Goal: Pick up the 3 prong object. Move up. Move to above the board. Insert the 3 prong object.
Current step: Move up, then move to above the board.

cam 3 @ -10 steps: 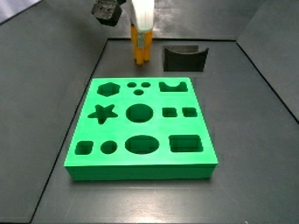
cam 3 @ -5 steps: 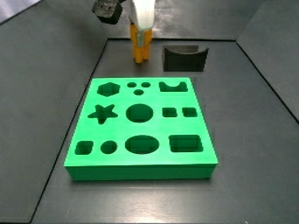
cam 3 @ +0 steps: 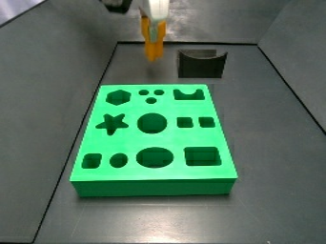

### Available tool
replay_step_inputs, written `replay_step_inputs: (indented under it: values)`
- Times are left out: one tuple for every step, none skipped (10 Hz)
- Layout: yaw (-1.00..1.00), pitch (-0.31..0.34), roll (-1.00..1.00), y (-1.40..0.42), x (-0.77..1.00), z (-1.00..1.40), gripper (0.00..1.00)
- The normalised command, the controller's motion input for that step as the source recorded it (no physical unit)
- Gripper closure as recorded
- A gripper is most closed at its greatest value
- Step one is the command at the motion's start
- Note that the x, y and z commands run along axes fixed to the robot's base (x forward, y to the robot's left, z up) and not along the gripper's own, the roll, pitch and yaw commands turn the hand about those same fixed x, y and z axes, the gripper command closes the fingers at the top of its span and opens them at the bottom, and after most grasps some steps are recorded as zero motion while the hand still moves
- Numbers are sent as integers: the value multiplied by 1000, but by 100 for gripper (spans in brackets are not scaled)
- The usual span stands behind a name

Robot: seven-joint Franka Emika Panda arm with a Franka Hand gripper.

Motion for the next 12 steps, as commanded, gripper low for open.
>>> replay_step_inputs:
  values:
    - [-26, 45, 29, -11, -16, 419, 100]
    - [-22, 48, 47, 3, -18, 211, 100]
    - [-18, -135, -108, -60, 253, 1000, 100]
    - [-15, -104, -108, -61, 249, 1000, 100]
    - [-7, -35, -108, -56, 226, 1000, 100]
    - [-4, 10, -102, -51, 215, 1000, 100]
    - [-2, 54, -90, -49, 203, 1000, 100]
    - [0, 74, -80, -47, 193, 1000, 100]
    - [2, 80, -74, -44, 185, 1000, 100]
    - [7, 87, -58, -39, 166, 1000, 100]
    - [10, 91, -50, -38, 148, 1000, 100]
    - [13, 89, -42, -34, 133, 1000, 100]
